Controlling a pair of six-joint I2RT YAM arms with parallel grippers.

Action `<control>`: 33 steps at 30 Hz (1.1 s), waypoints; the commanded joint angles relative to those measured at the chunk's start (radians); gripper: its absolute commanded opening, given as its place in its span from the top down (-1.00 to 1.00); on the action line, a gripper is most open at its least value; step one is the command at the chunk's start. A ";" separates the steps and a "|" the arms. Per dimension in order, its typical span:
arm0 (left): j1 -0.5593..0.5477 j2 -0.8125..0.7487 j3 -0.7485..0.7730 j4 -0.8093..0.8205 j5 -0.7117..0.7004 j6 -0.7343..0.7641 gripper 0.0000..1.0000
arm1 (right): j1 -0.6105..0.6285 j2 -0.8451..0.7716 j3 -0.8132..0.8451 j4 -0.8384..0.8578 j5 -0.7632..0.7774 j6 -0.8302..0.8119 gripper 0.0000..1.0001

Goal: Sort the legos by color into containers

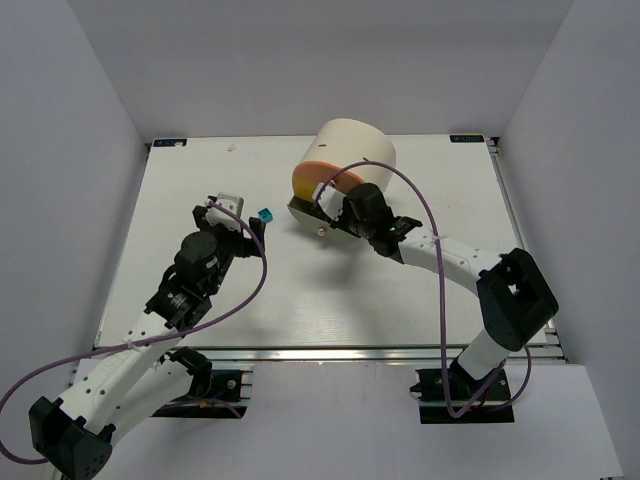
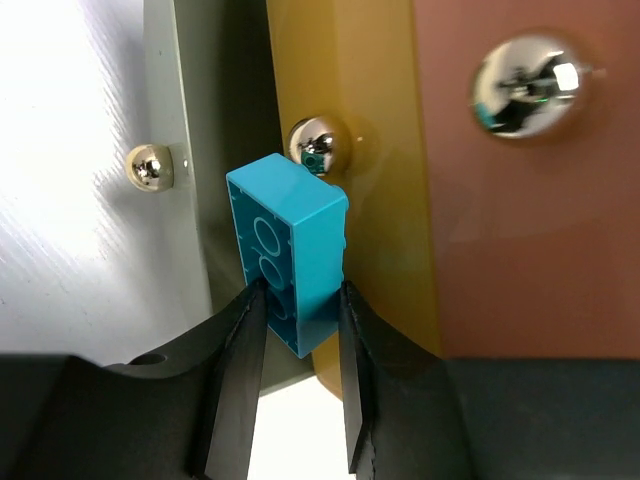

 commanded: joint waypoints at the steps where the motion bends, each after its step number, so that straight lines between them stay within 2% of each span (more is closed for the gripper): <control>1: 0.004 -0.015 -0.004 0.002 -0.013 0.004 -0.89 | 0.004 0.016 0.042 0.049 0.079 0.018 0.67; 2: 0.004 -0.016 -0.004 0.004 -0.010 0.004 -0.89 | 0.006 0.018 0.039 0.049 0.083 0.016 0.61; 3: 0.004 -0.016 -0.004 0.005 -0.010 0.003 -0.89 | 0.006 0.018 0.036 0.049 0.088 0.015 0.45; 9: 0.004 -0.015 -0.004 0.004 -0.006 0.003 -0.89 | 0.004 0.015 0.029 0.034 0.087 0.015 0.12; 20: 0.004 -0.010 -0.006 0.004 -0.009 0.001 -0.89 | 0.001 -0.004 0.022 0.006 0.062 0.035 0.03; 22: 0.004 -0.006 -0.008 0.005 -0.007 0.001 -0.89 | 0.004 -0.010 0.022 0.000 0.056 0.041 0.05; 24: 0.004 -0.006 -0.009 0.008 -0.006 0.001 -0.86 | 0.004 -0.030 0.035 -0.020 0.013 0.058 0.20; 25: 0.004 -0.003 -0.012 0.010 -0.001 0.000 -0.80 | 0.002 -0.042 0.041 -0.067 -0.019 0.081 0.31; 26: 0.004 -0.001 -0.020 0.019 0.010 -0.003 -0.74 | -0.001 -0.084 0.045 -0.083 -0.115 0.088 0.55; 28: 0.004 0.010 -0.021 0.022 0.025 -0.008 -0.56 | -0.004 -0.141 0.029 -0.095 -0.206 0.105 0.77; 29: 0.004 0.020 -0.023 0.022 0.039 -0.016 -0.28 | -0.004 -0.204 0.019 -0.106 -0.301 0.108 0.90; 31: 0.004 0.055 -0.018 0.019 0.039 -0.042 0.19 | -0.007 -0.275 -0.025 -0.107 -0.370 0.116 0.92; 32: 0.014 0.069 -0.015 0.016 0.037 -0.049 0.51 | -0.007 -0.343 -0.043 -0.117 -0.393 0.115 0.85; 33: 0.014 0.089 -0.008 0.010 0.033 -0.063 0.65 | -0.011 -0.382 -0.065 -0.106 -0.425 0.125 0.66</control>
